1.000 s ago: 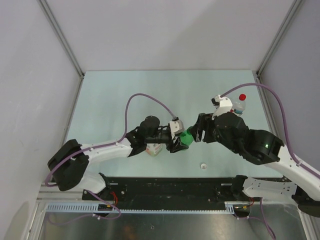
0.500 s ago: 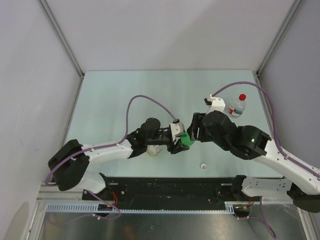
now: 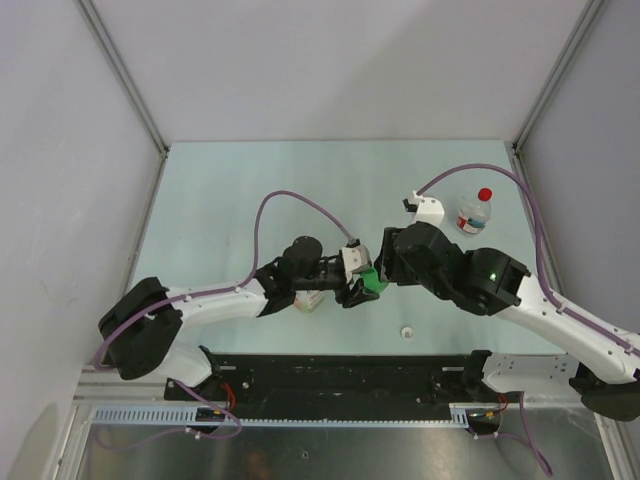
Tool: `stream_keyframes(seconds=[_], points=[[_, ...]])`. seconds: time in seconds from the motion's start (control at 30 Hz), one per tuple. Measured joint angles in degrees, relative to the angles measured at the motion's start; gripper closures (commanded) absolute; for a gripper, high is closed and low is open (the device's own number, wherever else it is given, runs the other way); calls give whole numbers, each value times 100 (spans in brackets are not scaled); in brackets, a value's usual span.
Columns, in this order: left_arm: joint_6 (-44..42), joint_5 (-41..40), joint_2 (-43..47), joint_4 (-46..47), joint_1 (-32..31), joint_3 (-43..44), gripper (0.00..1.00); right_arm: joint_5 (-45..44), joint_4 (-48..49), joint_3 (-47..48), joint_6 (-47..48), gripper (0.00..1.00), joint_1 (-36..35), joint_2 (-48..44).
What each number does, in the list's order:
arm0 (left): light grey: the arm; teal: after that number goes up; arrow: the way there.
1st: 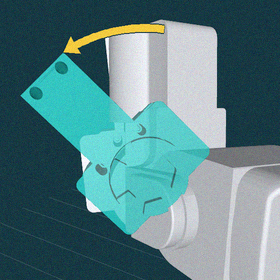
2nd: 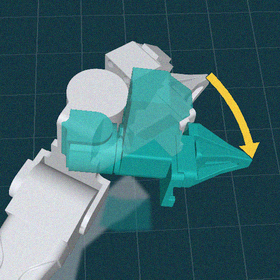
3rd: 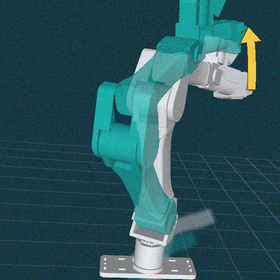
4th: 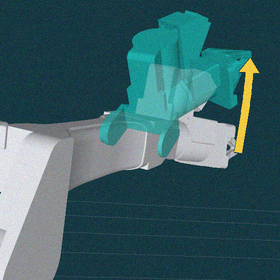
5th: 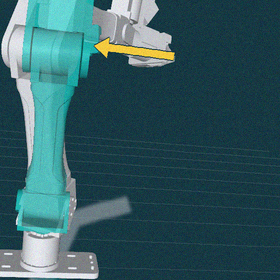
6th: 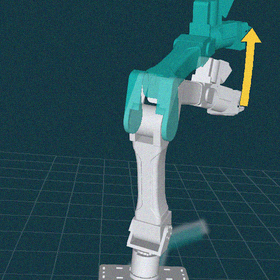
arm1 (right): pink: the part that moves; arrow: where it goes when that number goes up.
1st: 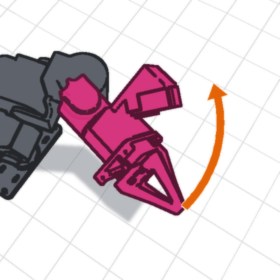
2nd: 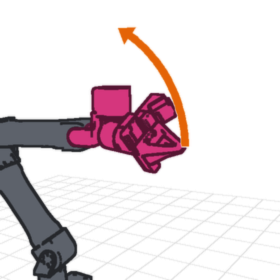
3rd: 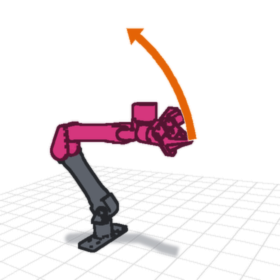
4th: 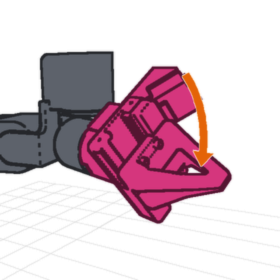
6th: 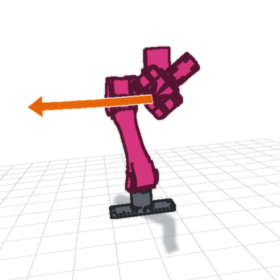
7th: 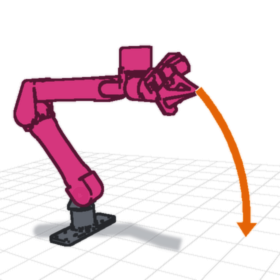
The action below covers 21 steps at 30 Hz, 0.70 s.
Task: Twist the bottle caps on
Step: Screw the bottle cap onto the plastic bottle.
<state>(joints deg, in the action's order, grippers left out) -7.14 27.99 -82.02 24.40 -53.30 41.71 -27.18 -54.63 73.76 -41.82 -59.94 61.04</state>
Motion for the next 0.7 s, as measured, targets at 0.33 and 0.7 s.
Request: stream_keyframes(seconds=[0.33, 0.7], points=[[0, -2, -28, 4, -7, -2, 100, -66, -107, 0, -46, 45, 0, 24], [2, -2, -85, 35, -17, -2, 100, -50, -28, 0, -39, 52, -28, 52]])
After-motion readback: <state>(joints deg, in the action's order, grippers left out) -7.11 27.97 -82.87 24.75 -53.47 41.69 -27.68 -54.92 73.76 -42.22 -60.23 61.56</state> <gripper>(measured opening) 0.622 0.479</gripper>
